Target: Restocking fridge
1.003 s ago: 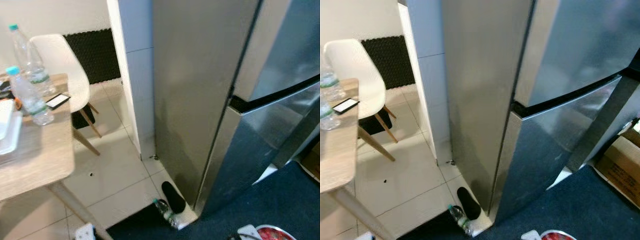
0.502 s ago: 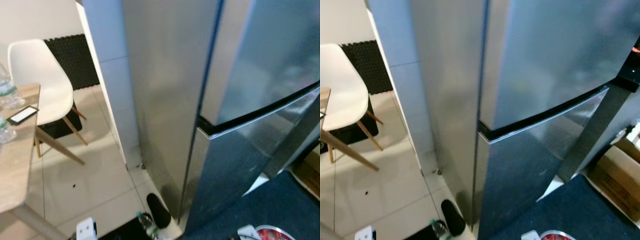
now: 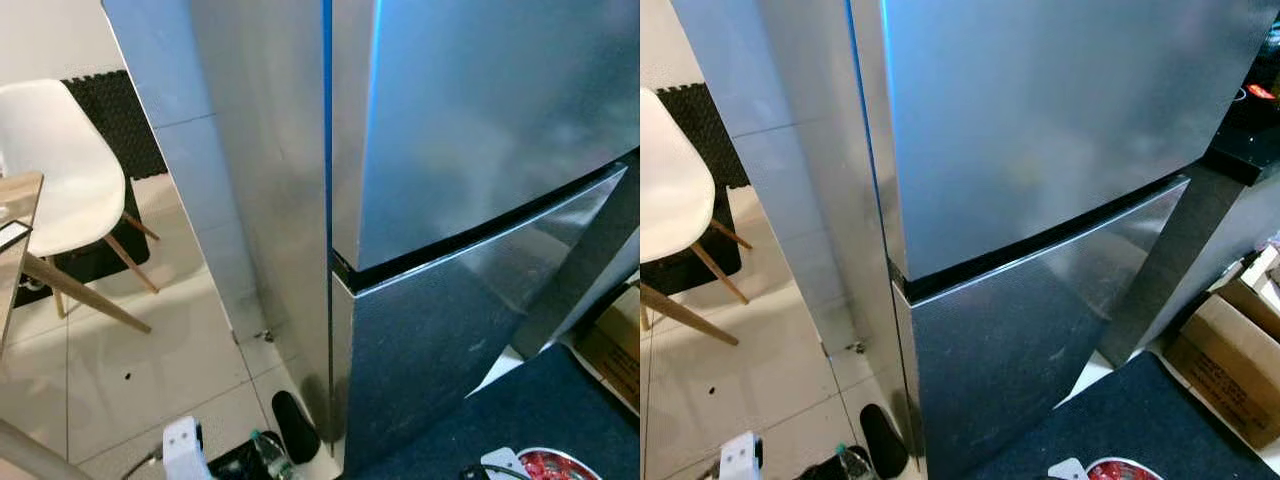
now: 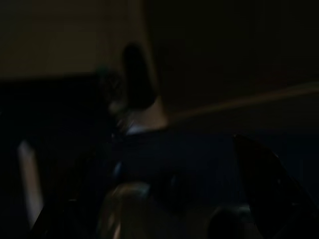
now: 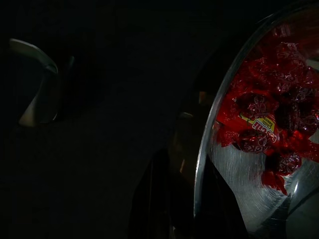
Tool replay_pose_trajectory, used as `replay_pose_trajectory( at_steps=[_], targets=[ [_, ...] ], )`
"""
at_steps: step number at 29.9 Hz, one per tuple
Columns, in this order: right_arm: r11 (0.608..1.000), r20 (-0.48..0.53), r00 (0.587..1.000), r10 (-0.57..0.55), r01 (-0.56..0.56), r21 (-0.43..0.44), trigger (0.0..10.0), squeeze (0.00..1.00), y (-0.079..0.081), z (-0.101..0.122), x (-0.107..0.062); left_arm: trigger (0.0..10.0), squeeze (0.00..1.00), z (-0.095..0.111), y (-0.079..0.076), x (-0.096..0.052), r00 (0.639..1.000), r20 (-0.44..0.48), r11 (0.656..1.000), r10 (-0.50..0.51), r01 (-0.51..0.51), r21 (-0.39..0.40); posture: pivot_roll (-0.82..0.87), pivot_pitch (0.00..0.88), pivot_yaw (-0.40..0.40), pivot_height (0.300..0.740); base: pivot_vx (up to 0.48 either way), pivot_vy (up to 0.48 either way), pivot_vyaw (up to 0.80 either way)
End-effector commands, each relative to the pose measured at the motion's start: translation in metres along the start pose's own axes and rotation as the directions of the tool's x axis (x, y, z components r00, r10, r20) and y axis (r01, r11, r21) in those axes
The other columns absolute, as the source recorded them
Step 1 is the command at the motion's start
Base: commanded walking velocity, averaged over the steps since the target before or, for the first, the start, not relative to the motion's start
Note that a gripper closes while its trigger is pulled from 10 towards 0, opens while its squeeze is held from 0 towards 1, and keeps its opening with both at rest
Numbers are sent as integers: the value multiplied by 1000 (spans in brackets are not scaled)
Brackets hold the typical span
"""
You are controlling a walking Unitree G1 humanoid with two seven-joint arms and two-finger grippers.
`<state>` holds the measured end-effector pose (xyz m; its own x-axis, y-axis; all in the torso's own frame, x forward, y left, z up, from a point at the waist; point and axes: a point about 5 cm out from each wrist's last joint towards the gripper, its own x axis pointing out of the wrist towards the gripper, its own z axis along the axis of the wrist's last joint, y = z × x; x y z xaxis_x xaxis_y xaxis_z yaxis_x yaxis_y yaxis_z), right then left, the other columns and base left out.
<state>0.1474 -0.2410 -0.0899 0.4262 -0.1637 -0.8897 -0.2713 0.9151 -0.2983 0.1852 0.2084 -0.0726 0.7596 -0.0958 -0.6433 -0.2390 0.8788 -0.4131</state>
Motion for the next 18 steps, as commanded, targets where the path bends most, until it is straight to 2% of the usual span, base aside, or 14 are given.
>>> replay_pose_trajectory(
  at_steps=[1,2,6,10,11,12,13,15,17,18],
  targets=[
    [1000,3,1000,2,-2,-6,10000,0,1,1,0,10000,0,25,0,2,992,94,997,-83,83,4,-16,41,6,740,0,0,0],
    [1000,3,1000,2,-2,-6,10000,0,1,1,0,10000,0,25,0,2,992,94,997,-83,83,4,-16,41,6,740,0,0,0],
    [1000,4,1000,2,-2,-6,10000,0,0,2,0,10000,0,55,-12,7,955,175,971,-241,236,50,-15,43,8,740,0,0,0],
    [1000,2,1000,3,-3,-5,10000,0,1,1,0,10000,0,70,-26,7,883,183,901,-433,419,109,-18,43,9,740,0,0,0],
    [1000,2,1000,3,-3,-5,10000,0,1,1,0,10000,0,70,-26,7,883,183,901,-433,419,109,-18,43,9,740,0,0,0],
    [1000,-1,1000,3,-3,-5,10000,0,1,0,0,10000,0,72,-33,7,846,166,862,-507,494,116,-18,43,9,740,0,0,0],
    [1000,-4,1000,4,-4,-6,10000,0,1,-2,0,10000,0,71,-46,5,755,103,761,-647,631,151,-18,43,9,740,0,0,0],
    [1000,-5,1000,4,-5,-7,10000,0,1,-2,0,10000,0,69,-53,4,705,56,703,-707,691,169,-18,43,9,740,0,0,0],
    [1000,-5,1000,4,-5,-7,10000,0,1,-2,0,10000,0,68,-54,3,695,47,691,-717,701,173,-18,43,9,740,0,0,0],
    [1000,-4,1000,3,-3,-8,10000,0,0,-1,0,10000,0,69,-66,2,609,-22,591,-793,777,216,-19,44,7,740,0,0,0]
  ],
)
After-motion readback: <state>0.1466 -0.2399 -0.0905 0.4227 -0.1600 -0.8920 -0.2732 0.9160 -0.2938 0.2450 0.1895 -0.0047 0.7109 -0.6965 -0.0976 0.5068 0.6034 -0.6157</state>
